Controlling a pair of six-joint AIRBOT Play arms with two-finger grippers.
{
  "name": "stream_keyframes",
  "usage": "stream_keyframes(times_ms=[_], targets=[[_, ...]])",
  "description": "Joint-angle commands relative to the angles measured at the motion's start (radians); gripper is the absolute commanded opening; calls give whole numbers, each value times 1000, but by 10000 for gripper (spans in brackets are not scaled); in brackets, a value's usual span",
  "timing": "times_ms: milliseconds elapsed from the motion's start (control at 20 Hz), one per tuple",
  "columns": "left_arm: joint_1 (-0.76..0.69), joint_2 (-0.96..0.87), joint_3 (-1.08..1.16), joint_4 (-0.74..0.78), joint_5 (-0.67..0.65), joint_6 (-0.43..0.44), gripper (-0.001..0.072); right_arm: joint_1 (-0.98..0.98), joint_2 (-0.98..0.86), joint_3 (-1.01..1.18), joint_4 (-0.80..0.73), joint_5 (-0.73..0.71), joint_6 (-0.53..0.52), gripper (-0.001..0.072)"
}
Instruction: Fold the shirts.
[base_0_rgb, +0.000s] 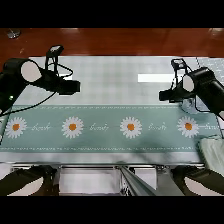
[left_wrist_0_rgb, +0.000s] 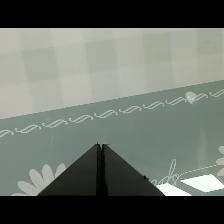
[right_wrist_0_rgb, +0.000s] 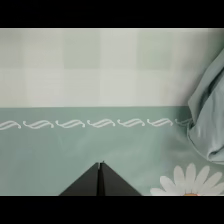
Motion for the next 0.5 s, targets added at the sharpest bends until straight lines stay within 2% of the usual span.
stream_keyframes(times_ms=[0, 50, 100, 150, 200, 250, 300, 450], targets=[[1, -2, 0, 0, 54, 0, 20, 0, -1, 0, -46, -136, -1, 31], [1, -6, 0, 0, 101, 0, 20, -1, -2, 0, -99, -197, 0, 88], [1, -12, 0, 2, 150, 9, 20, -5, -2, 0, -157, -260, 11, 382], [2, -23, 0, 2, 204, 42, 21, -16, -2, 0, -200, -337, 47, 623], [3, -36, 0, 8, 263, 77, 62, -40, -2, 0, -227, -403, 71, 631], [3, -49, 0, 29, 313, 99, 326, -79, -5, 0, -240, -455, 79, 631], [4, -61, 0, 63, 349, 97, 687, -131, -13, 0, -243, -481, 112, 631], [30, -79, 1, 143, 373, 98, 702, -359, -78, 0, -219, -472, 251, 630]])
